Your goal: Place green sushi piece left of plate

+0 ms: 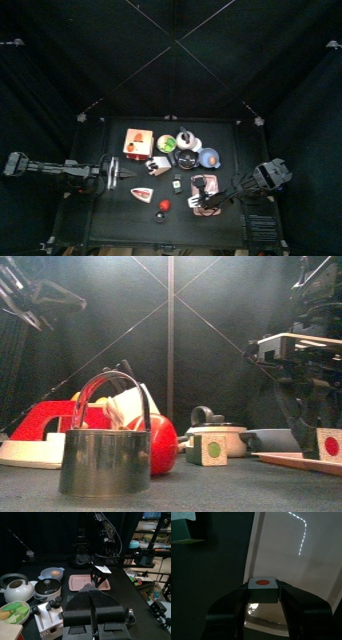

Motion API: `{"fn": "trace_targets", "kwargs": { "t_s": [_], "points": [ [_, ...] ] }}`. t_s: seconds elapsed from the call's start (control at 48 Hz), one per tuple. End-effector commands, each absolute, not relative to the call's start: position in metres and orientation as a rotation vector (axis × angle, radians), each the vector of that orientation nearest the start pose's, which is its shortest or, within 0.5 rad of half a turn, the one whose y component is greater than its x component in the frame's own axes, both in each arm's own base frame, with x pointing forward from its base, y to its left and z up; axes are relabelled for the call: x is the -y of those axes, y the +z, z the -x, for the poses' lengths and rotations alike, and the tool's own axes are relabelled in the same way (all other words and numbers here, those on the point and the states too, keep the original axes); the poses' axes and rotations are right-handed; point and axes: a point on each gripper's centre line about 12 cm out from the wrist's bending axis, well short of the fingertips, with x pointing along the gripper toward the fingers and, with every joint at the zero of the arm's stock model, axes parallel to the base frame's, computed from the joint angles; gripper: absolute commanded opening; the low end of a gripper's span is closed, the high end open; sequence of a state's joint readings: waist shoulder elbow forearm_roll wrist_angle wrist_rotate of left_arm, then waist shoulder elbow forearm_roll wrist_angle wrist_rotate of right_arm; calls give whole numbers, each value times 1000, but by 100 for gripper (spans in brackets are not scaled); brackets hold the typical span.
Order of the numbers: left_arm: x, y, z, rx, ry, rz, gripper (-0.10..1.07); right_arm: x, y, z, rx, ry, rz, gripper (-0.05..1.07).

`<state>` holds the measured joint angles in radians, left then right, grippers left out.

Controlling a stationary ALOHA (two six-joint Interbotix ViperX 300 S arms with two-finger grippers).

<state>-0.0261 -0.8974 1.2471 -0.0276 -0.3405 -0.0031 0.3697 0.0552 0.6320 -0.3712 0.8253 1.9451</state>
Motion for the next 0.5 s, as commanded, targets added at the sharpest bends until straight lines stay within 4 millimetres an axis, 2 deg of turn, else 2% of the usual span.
{"fn": "trace_targets", "kwargs": {
  "t_s": [0.0,0.271,0.479],
  "points": [
    [4,261,-205,3,-13,29,0,-88,137,-314,-993,-988,-971,62],
    [4,261,-204,3,-13,29,0,-83,152,-325,-927,-934,-930,62],
    [4,261,-204,3,-13,29,0,-84,164,-347,-869,-885,-903,62]
  ]
}}
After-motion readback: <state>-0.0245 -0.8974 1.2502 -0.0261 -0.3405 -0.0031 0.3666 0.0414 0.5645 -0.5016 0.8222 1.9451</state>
